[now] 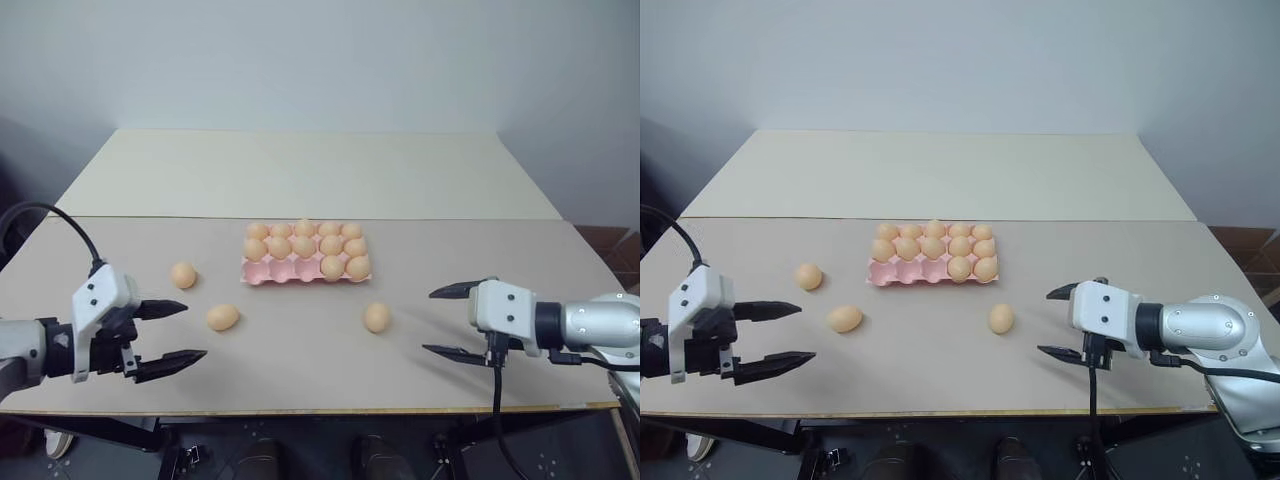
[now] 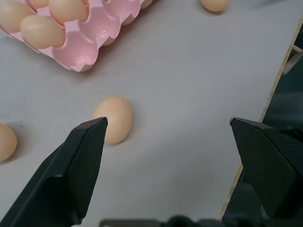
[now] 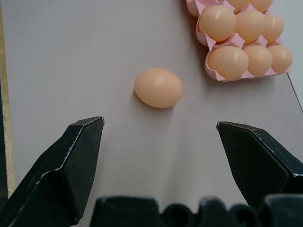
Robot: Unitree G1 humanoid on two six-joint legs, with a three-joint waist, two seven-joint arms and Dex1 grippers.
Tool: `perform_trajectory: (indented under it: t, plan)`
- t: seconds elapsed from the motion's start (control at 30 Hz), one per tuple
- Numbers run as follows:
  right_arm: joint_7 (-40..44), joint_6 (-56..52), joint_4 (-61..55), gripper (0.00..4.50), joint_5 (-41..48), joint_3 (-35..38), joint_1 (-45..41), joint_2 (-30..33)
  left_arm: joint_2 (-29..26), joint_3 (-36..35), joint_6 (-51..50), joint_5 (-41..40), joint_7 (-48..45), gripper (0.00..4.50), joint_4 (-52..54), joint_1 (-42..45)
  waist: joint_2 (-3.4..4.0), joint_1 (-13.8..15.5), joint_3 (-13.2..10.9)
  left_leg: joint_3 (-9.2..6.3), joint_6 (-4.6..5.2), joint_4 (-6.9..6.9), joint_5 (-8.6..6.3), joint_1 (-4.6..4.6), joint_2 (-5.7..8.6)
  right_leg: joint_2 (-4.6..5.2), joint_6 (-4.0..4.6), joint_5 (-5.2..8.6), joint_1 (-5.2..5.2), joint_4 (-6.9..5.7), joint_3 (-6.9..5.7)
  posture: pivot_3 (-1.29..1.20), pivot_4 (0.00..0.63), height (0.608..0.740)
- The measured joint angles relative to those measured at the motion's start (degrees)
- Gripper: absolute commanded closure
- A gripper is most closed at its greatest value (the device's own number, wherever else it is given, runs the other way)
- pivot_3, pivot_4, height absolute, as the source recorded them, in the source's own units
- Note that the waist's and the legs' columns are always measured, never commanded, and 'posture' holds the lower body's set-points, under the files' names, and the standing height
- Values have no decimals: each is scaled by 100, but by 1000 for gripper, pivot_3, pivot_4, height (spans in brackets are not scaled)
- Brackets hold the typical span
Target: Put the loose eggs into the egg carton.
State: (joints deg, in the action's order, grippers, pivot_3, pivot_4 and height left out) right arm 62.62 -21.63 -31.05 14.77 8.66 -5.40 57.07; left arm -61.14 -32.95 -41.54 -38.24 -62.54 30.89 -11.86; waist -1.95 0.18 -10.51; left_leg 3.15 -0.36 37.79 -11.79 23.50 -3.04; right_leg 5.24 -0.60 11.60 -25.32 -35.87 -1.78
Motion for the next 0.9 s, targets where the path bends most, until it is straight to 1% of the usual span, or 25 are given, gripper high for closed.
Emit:
perform_trajectory:
  t: [0.23,0.57,0.8,0.9]
  plan:
    - [-79,6,22,44,-7,-4,-5,69,-1,-206,-16,19,5,0,28,-92,0,7,0,-1,-2,0,-1,-1,0,1,0,0,1,0,-1,0,150,740]
    - [-87,35,220,44,-16,-173,-204,88,22,-209,-30,-2,122,0,168,-160,-1,20,0,-1,-1,0,0,0,0,1,0,0,1,0,-1,0,150,740]
    - [-95,56,529,44,-10,-603,-734,-70,187,-177,-83,-62,303,0,396,-138,-1,12,0,0,1,0,1,-1,-1,-2,0,0,1,-2,-1,0,150,740]
    - [-139,52,642,44,-39,-867,-859,-251,181,-69,-88,-82,262,0,417,-185,-2,23,0,-1,2,0,1,-1,-1,-2,0,0,2,-1,-1,0,150,740]
